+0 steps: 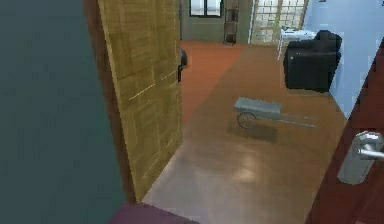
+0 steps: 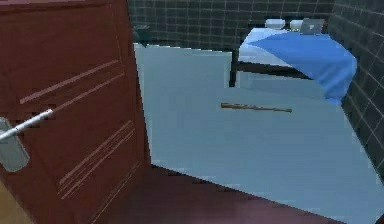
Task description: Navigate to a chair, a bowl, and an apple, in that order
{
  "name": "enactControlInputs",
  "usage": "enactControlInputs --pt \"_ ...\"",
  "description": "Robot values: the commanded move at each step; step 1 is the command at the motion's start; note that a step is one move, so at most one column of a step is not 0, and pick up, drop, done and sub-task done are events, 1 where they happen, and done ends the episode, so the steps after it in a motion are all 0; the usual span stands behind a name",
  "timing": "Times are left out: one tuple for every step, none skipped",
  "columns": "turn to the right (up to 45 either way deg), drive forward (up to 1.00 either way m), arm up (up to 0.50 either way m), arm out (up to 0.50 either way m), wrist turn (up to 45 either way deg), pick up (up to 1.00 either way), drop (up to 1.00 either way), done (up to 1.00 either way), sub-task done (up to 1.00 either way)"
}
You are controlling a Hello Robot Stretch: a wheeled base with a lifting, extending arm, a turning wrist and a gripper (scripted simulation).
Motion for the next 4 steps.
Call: enactControlInputs --pt "0.0 1.0 0.0 0.0 0.0 0.0 0.0 0.0 0.0" --pt "3.0 0.0 0.0 0.0 0.0 0.0 0.0 0.0 0.0" --pt "9.0 0.0 0.0 0.0 0.0 0.0 0.0 0.0 0.0" --pt "0.0 1.0 0.0 0.0 0.0 0.0 0.0 0.0 0.0"
